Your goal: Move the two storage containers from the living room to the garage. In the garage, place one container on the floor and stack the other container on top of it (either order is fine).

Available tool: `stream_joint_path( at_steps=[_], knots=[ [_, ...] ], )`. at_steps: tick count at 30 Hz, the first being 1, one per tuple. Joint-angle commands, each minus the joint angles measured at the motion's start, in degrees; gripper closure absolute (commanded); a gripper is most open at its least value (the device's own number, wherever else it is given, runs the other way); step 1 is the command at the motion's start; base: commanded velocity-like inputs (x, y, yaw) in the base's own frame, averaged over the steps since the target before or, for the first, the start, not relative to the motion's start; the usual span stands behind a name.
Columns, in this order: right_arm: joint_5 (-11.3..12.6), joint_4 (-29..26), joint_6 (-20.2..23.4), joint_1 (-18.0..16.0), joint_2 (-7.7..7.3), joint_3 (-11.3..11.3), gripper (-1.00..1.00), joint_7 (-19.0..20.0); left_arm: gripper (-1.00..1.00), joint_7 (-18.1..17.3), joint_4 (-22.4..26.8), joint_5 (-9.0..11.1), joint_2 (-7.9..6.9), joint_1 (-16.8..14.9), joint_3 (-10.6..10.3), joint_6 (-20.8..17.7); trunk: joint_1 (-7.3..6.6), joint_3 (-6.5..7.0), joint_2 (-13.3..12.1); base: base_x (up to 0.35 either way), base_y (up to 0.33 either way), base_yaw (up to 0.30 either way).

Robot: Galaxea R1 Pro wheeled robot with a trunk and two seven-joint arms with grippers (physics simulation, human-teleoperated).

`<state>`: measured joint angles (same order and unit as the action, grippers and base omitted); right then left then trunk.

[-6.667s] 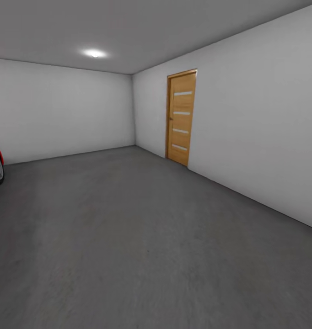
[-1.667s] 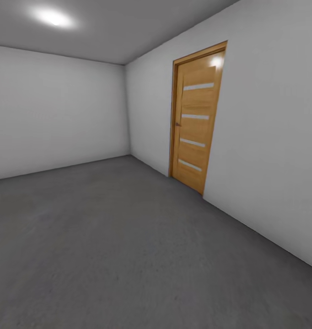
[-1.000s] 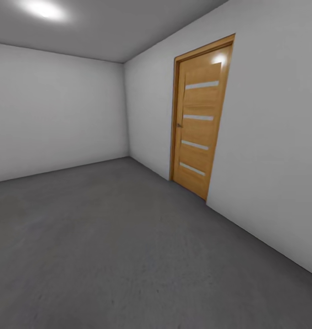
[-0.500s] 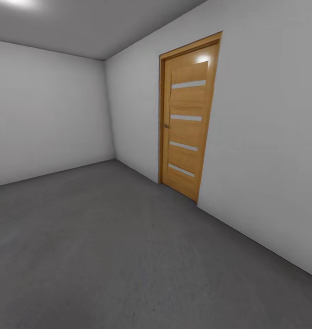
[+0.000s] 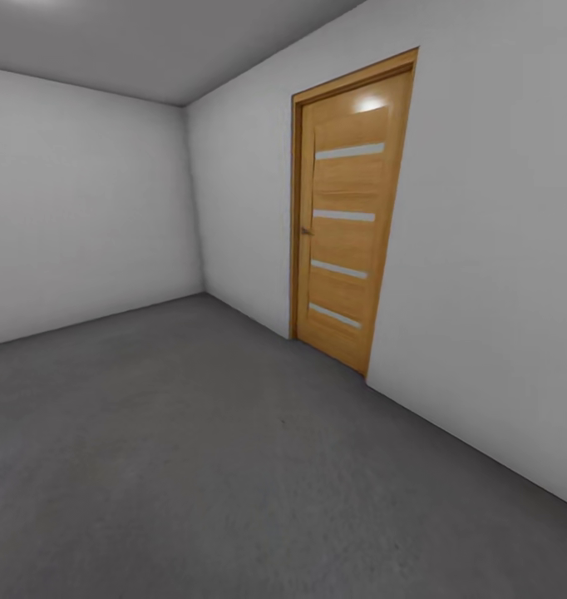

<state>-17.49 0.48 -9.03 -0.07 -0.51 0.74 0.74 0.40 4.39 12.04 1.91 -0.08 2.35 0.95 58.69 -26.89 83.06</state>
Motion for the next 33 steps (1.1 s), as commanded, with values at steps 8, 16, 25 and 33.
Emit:
stream_joint_path(
  at_steps=[8,16,25,33],
  knots=[
    [-0.09,0.05,-0.28,-0.02,-0.02,0.05,-1.0,0.05,-1.0,0.04,0.01,0.17,0.02,-0.01,0.2,0.1,0.03,-0.04,0.02,0.302,0.217,-0.033],
    [-0.09,0.05,-0.28,-0.02,-0.02,0.04,-1.0,0.07,-1.0,0.04,0.01,0.17,0.02,-0.01,0.2,0.1,0.03,-0.04,0.02,0.302,0.217,-0.209],
    [-0.09,0.05,-0.28,-0.02,-0.02,0.05,-1.0,0.1,-1.0,0.04,0.01,0.17,0.01,-0.01,0.2,0.1,0.03,-0.04,0.02,0.301,0.218,-0.246],
    [-0.09,0.05,-0.31,-0.02,-0.04,0.05,-1.0,0.06,-1.0,0.04,0.01,0.17,-0.04,0.0,0.21,0.1,0.03,-0.04,0.02,0.301,0.218,-0.249]
  ],
)
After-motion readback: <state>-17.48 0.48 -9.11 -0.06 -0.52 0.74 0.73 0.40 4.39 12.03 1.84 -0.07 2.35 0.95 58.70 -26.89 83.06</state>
